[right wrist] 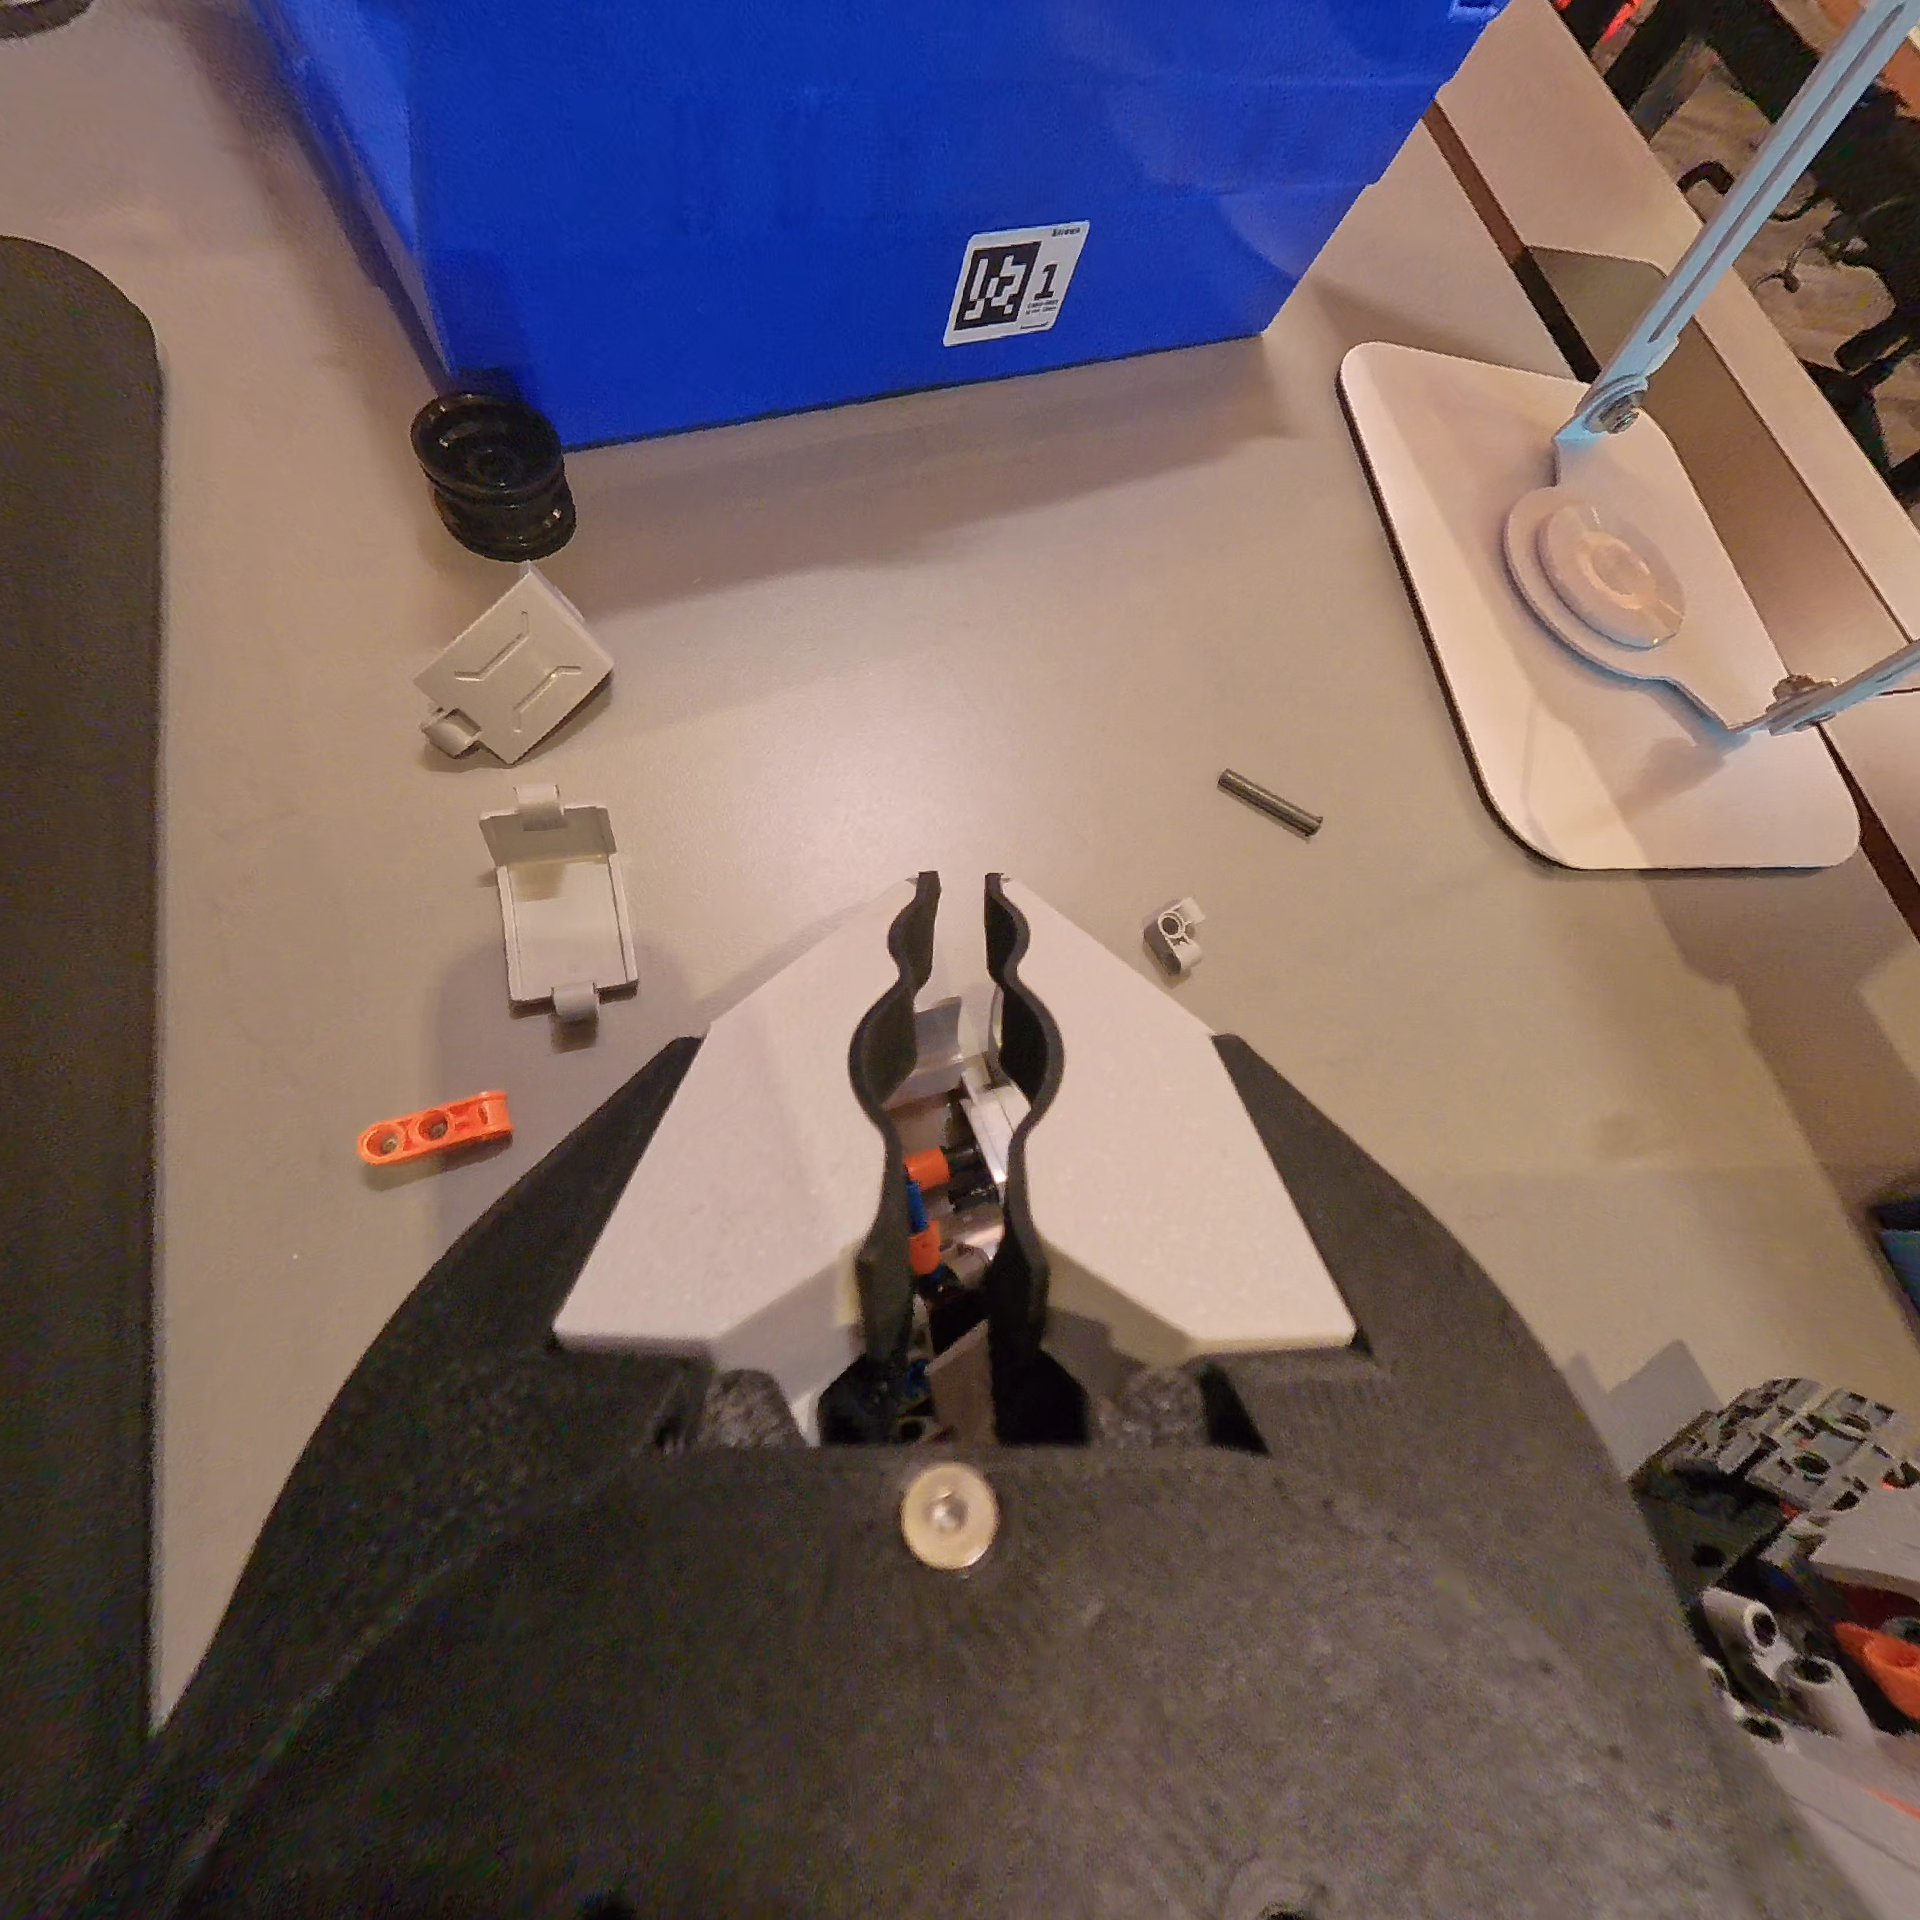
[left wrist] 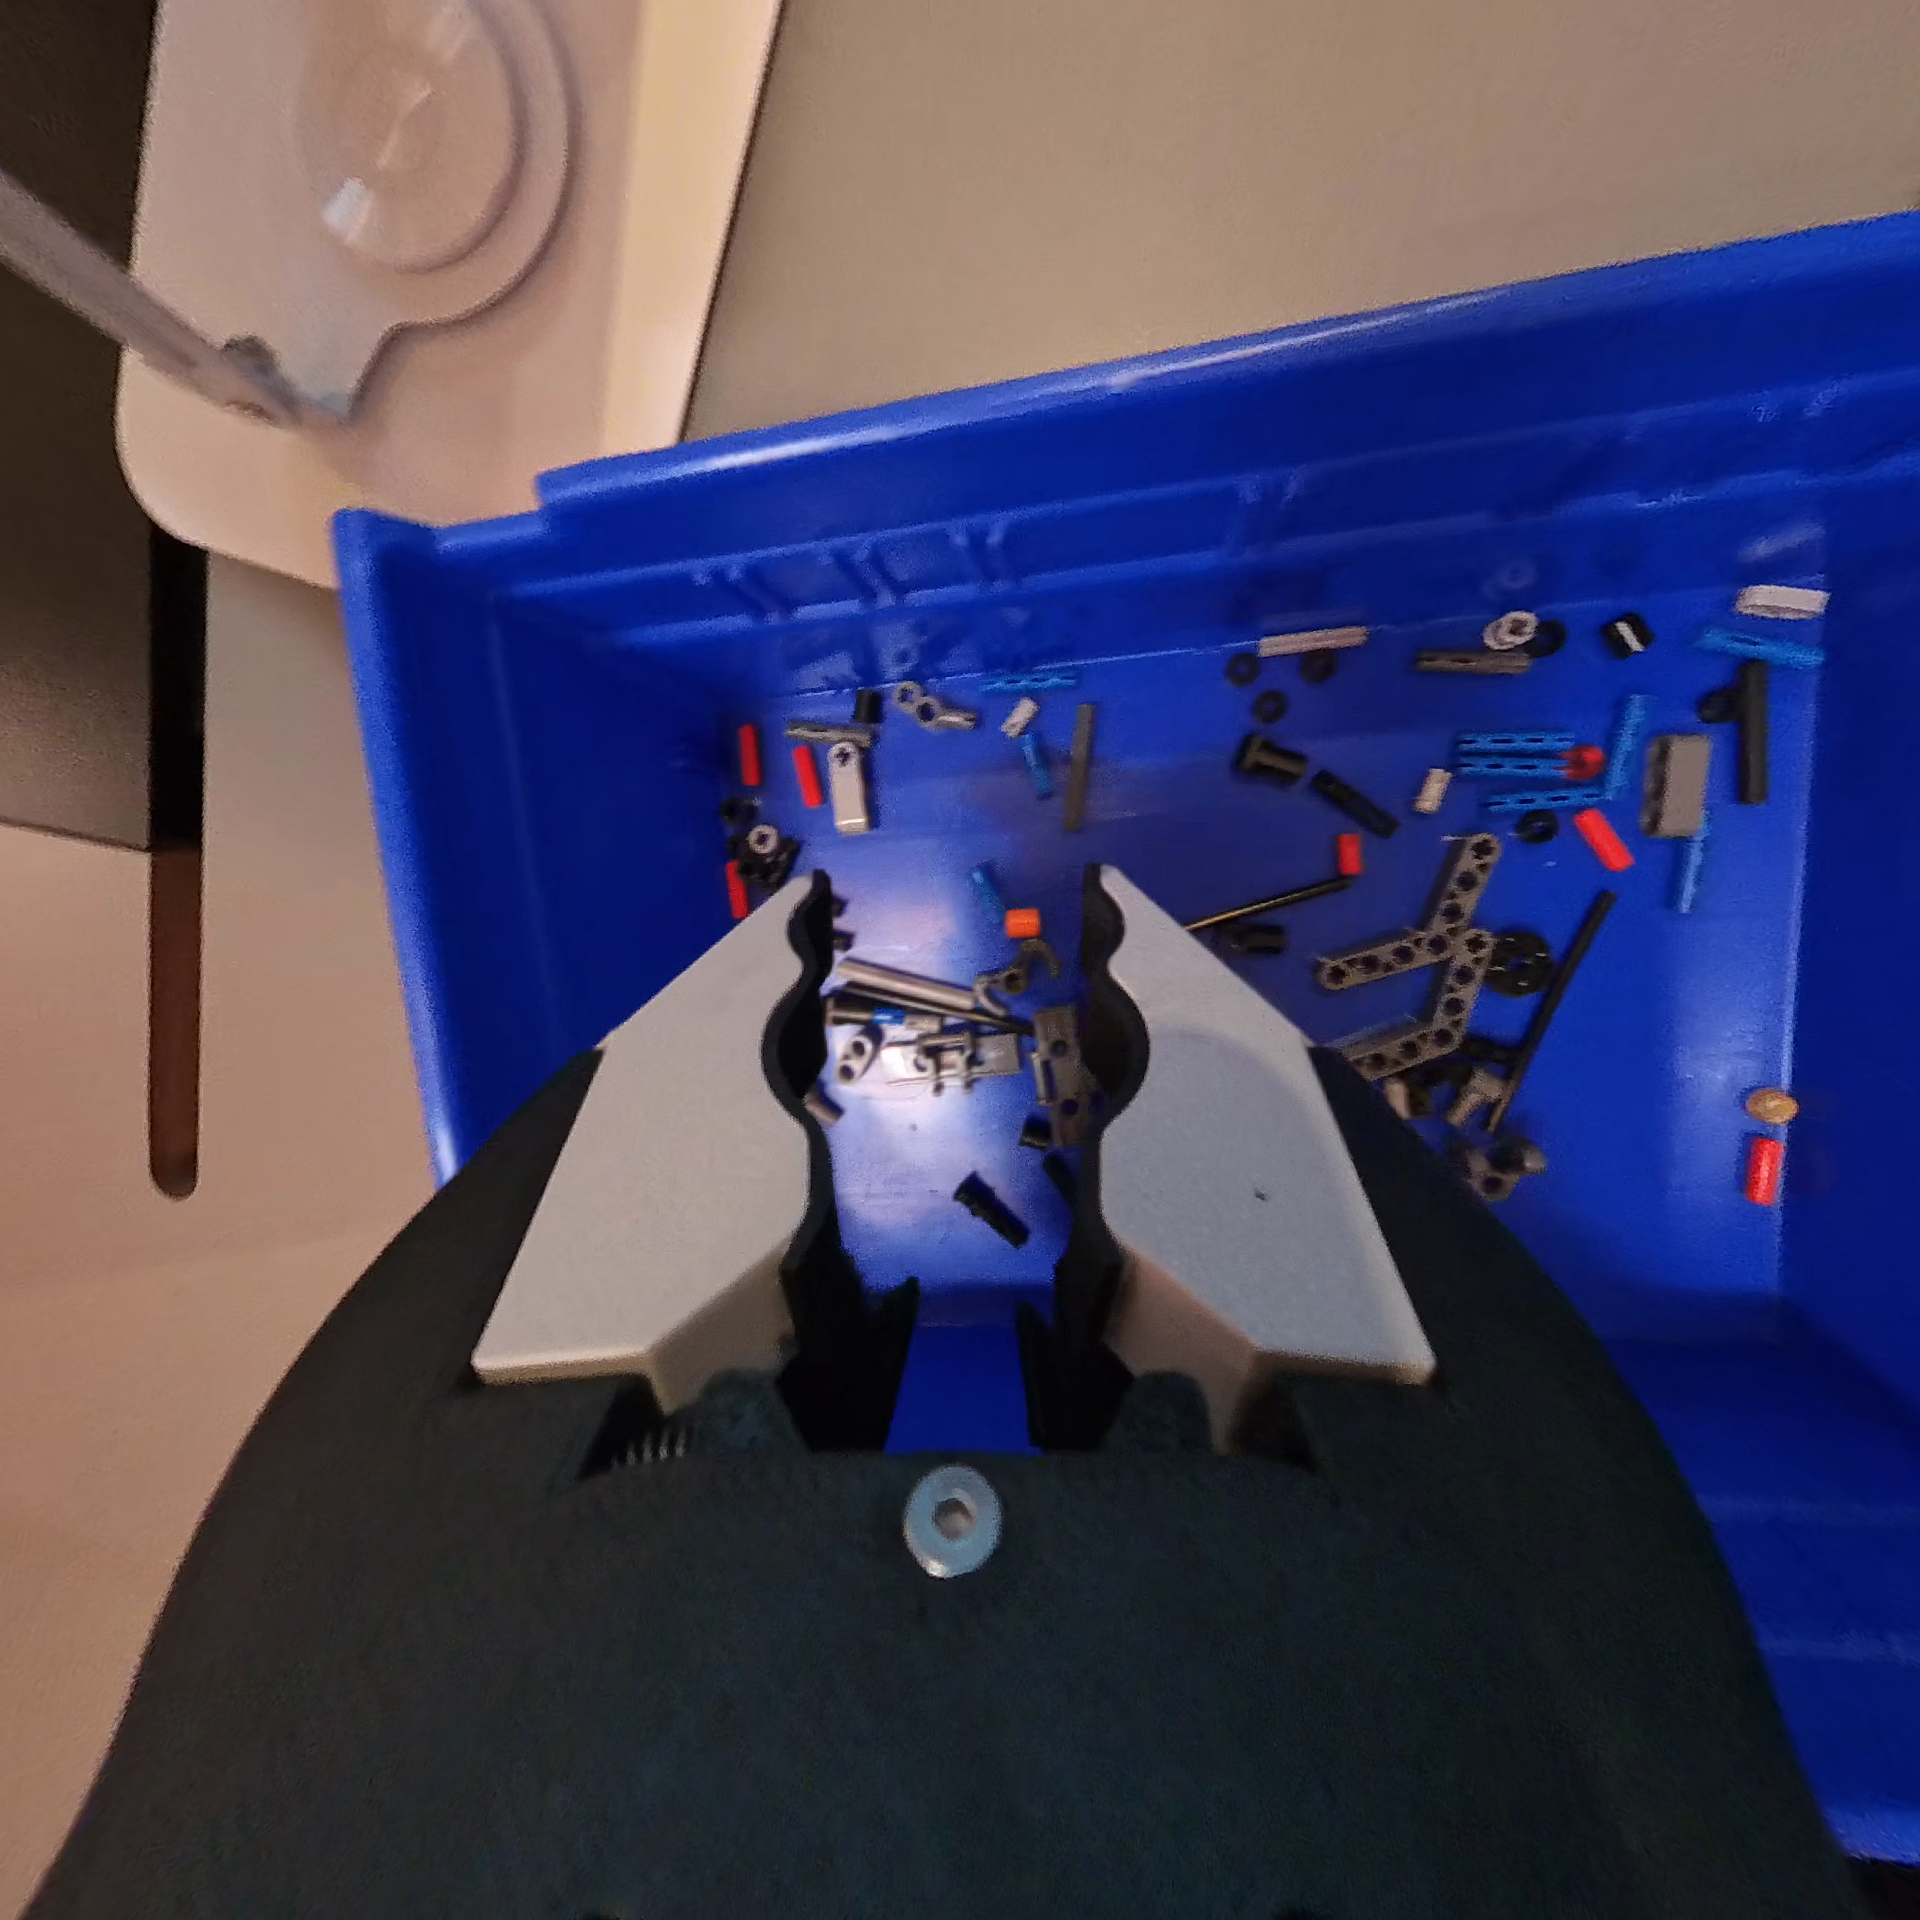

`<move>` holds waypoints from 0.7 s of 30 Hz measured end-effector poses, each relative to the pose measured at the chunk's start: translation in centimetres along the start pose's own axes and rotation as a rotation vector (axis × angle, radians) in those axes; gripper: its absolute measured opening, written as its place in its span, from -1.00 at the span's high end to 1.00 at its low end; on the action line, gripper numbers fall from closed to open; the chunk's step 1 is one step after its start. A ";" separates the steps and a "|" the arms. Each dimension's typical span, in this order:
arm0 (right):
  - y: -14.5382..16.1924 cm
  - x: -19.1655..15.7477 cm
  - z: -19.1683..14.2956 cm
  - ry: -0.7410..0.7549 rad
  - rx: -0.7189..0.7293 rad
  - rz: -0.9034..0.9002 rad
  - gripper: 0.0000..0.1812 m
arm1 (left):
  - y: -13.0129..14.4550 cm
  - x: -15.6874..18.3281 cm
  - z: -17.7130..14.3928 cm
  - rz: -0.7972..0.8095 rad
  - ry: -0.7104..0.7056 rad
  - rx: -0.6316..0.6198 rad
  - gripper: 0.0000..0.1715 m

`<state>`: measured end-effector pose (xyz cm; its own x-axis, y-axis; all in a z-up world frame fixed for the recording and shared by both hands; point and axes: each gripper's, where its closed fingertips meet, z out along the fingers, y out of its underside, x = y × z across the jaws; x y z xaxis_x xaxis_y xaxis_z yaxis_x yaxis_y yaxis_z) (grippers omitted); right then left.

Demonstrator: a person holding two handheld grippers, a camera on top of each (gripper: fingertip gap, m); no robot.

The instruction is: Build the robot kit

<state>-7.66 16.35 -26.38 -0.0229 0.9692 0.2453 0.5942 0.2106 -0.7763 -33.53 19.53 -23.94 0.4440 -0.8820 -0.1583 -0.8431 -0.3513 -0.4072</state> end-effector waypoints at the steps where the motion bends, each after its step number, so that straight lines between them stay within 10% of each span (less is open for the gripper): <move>1: 0.0 0.0 0.0 0.000 0.002 0.002 0.93 | -0.2 0.6 0.2 0.015 0.011 -0.007 0.44; 11: -0.1 0.0 0.0 -0.007 0.009 0.012 0.93 | 0.5 3.7 2.9 0.033 0.125 -0.104 -0.17; 21: -0.1 -0.1 0.0 -0.004 0.002 0.002 0.92 | 1.6 3.4 3.1 0.043 0.100 -0.157 -0.31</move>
<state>-7.68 16.22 -26.35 -0.0250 0.9701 0.2413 0.5924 0.2088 -0.7782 -32.38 16.97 -27.93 0.3807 -0.9213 -0.0789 -0.9012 -0.3505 -0.2551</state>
